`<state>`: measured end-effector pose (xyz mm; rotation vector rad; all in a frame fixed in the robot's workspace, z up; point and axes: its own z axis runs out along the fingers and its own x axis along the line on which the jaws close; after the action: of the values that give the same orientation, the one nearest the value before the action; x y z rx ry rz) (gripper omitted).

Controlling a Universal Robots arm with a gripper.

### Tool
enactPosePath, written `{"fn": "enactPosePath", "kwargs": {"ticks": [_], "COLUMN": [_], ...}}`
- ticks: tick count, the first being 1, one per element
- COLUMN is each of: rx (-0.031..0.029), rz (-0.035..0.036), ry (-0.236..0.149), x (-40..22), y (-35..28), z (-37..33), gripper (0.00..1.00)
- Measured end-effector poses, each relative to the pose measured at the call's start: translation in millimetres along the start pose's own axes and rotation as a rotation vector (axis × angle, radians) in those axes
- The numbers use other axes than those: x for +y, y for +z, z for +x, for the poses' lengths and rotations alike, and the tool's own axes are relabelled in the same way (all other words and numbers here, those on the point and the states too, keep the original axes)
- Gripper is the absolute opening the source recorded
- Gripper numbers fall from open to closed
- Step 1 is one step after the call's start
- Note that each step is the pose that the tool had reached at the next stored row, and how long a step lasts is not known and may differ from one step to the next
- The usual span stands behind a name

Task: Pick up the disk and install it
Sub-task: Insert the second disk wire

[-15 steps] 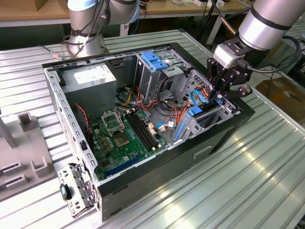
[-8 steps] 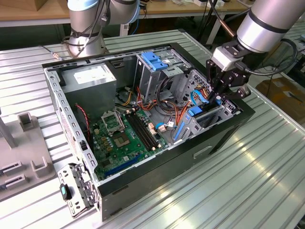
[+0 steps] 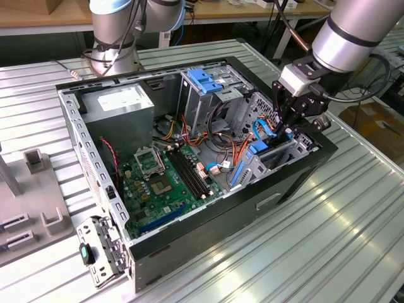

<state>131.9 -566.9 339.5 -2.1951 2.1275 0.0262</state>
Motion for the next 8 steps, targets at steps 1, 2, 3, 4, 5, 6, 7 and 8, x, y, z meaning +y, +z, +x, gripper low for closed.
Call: {"fn": "enactPosePath", "kwargs": {"ticks": [1,2,3,4,5,6,7,8], "rx": [0.0002,0.0001,0.0,-0.0001,-0.0001,-0.0001,-0.0001,-0.0015], "rz": [-0.0001,-0.0001,-0.0001,-0.0001,-0.0001,-0.0001,-0.0001,0.0001], "ry": [0.0,0.0,0.0,0.0,0.0,0.0,0.0,0.0], "x": [0.0,0.0,0.0,0.0,0.0,0.0,0.0,0.0], "y": [0.5,0.6,0.7,0.8,0.8,0.8,0.8,1.3], "z": [0.1,0.1,0.1,0.1,0.1,0.1,0.1,0.0], "gripper": [0.16,0.16,0.16,0.16,0.16,0.16,0.16,0.18]}}
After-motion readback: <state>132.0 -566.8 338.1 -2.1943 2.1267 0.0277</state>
